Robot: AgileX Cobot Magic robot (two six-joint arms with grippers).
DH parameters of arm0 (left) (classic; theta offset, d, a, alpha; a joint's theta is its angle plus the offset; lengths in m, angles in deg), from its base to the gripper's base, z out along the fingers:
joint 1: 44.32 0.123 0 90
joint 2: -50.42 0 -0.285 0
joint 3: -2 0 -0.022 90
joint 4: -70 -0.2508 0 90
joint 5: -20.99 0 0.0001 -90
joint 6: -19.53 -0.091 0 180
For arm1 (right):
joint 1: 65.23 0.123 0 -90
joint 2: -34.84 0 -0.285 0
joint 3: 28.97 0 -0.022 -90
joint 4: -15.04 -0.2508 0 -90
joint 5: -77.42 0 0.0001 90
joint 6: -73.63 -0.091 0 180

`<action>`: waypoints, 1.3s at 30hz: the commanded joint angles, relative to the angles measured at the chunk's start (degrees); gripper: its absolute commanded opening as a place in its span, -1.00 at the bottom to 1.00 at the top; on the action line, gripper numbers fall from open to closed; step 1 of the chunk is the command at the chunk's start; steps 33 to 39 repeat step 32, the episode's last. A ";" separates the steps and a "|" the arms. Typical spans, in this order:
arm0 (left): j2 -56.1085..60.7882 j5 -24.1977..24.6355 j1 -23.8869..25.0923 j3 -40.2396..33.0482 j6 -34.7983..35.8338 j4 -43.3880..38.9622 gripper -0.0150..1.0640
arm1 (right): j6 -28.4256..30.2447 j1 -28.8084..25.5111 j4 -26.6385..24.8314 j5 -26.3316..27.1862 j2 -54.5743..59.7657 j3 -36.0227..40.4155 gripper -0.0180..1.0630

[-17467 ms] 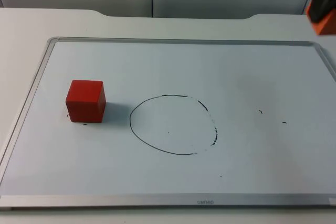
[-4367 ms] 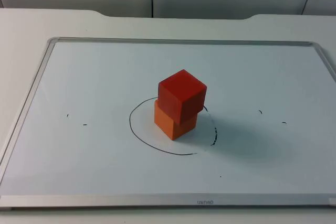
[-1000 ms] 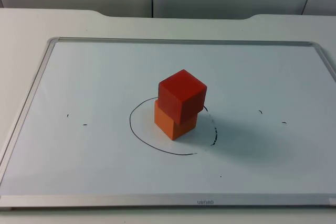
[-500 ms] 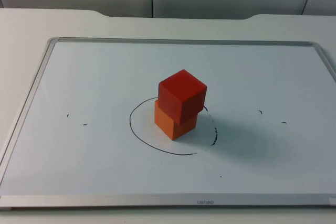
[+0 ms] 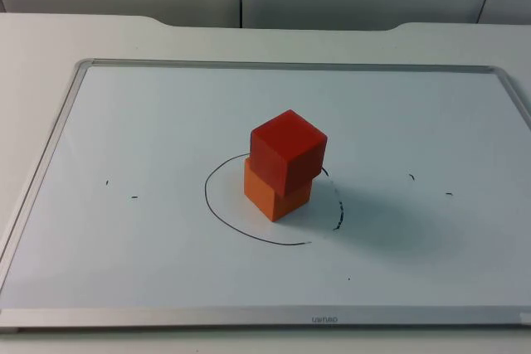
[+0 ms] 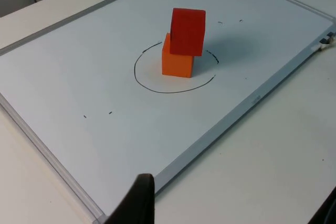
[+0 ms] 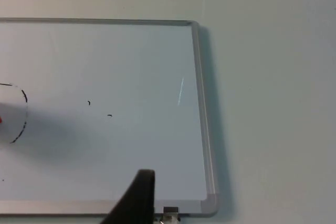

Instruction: Pick up one cube with the left hand and another cube with the right hand. First place the cube in the right hand at the target position, then stack the cube in the left hand on top.

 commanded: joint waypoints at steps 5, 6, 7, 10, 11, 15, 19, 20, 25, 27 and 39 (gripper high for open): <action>0.25 -0.63 9.26 -0.16 0.36 0.50 0.98 | 0.40 -0.29 -0.37 0.17 -0.23 0.42 0.98; 0.25 -0.63 11.24 -0.16 0.36 0.50 0.98 | 0.40 -0.29 -0.37 0.17 -0.23 0.42 0.98; 0.25 -0.63 12.90 -0.16 0.36 0.50 0.98 | 0.40 -0.29 -0.37 0.17 -0.23 0.42 0.98; 0.25 -0.63 16.70 -0.16 0.36 0.50 0.98 | 0.40 -0.29 -0.37 0.17 -0.23 0.42 0.98; 0.25 -0.63 18.16 -0.16 0.36 0.50 0.98 | 0.40 -0.29 -0.37 0.17 -0.23 0.42 0.98; 0.25 -0.63 23.12 -0.16 0.36 0.50 0.98 | 0.40 -0.29 -0.37 0.17 -0.23 0.42 0.98; 0.25 -0.63 26.94 -0.16 0.36 0.50 0.98 | 0.40 -0.29 -0.37 0.17 -0.23 0.42 0.98; 0.25 -0.63 28.03 -0.16 0.36 0.50 0.98 | 0.40 -0.29 -0.37 0.17 -0.23 0.42 0.98; 0.25 -0.63 33.56 -0.16 0.36 0.50 0.98 | 0.40 -0.29 -0.37 0.17 -0.23 0.42 0.98; 0.25 -0.63 34.73 -0.16 0.36 0.50 0.98 | 0.40 -0.29 -0.37 0.17 -0.23 0.42 0.98; 0.25 -0.63 38.31 -0.16 0.36 0.50 0.98 | 0.40 -0.29 -0.37 0.17 -0.23 0.42 0.98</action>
